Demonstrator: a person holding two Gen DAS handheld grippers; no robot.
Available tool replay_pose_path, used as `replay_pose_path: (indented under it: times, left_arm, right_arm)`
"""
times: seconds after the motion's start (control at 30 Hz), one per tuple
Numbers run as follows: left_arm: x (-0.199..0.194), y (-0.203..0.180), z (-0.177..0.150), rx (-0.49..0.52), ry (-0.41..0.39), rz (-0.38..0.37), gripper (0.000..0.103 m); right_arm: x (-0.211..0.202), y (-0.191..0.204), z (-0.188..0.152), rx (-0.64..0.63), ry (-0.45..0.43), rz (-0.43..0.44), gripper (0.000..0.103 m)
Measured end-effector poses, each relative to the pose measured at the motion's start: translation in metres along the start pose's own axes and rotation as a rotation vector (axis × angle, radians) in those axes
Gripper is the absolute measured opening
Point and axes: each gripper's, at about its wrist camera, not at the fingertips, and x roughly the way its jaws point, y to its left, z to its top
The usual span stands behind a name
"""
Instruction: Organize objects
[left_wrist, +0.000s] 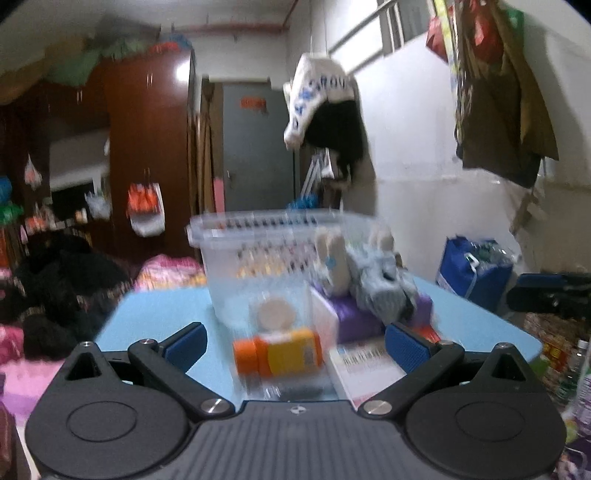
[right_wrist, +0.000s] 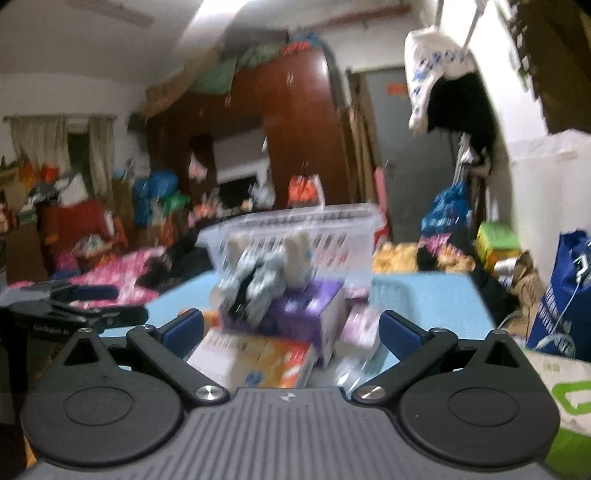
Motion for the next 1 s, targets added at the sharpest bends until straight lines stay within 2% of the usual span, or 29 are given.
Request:
replay_pose_path:
  times: [0.1, 0.17, 0.23, 0.3, 0.4, 0.47, 0.57, 0.7, 0.8, 0.87, 1.0]
  left_arm:
    - [0.017, 0.0, 0.004, 0.024, 0.029, 0.016, 0.103]
    - [0.029, 0.0, 0.008, 0.018, 0.043, 0.011, 0.103]
    - [0.037, 0.003, 0.016, -0.017, 0.026, -0.029, 0.103]
    - [0.046, 0.004, 0.026, -0.05, 0.011, -0.062, 0.103]
    - [0.064, 0.003, 0.041, -0.068, -0.001, -0.052, 0.091]
    - [0.077, 0.001, 0.047, -0.073, 0.017, -0.056, 0.08]
    - [0.093, -0.002, 0.048, -0.072, 0.052, -0.059, 0.067]
    - [0.099, -0.004, 0.047, -0.081, 0.05, -0.067, 0.056]
    - [0.1, -0.008, 0.047, -0.066, 0.047, -0.073, 0.044]
    - [0.103, -0.01, 0.047, -0.061, 0.054, -0.078, 0.033]
    - [0.105, -0.011, 0.048, -0.061, 0.057, -0.095, 0.024]
  right_arm:
    - [0.004, -0.007, 0.003, 0.02, -0.053, -0.014, 0.103]
    - [0.014, -0.013, 0.01, 0.044, -0.044, 0.003, 0.103]
    - [0.027, -0.015, 0.019, 0.049, -0.022, 0.037, 0.103]
    - [0.046, -0.012, 0.031, 0.028, -0.018, 0.019, 0.103]
    - [0.068, -0.007, 0.041, -0.006, -0.042, -0.039, 0.103]
    - [0.085, -0.005, 0.045, -0.026, -0.02, -0.059, 0.087]
    - [0.1, -0.003, 0.042, -0.028, 0.036, -0.055, 0.074]
    - [0.101, -0.001, 0.035, -0.044, 0.047, -0.049, 0.065]
    - [0.101, -0.001, 0.037, -0.049, 0.053, -0.03, 0.049]
    - [0.107, -0.003, 0.041, -0.055, 0.064, -0.012, 0.032]
    - [0.113, -0.004, 0.041, -0.062, 0.091, 0.01, 0.02]
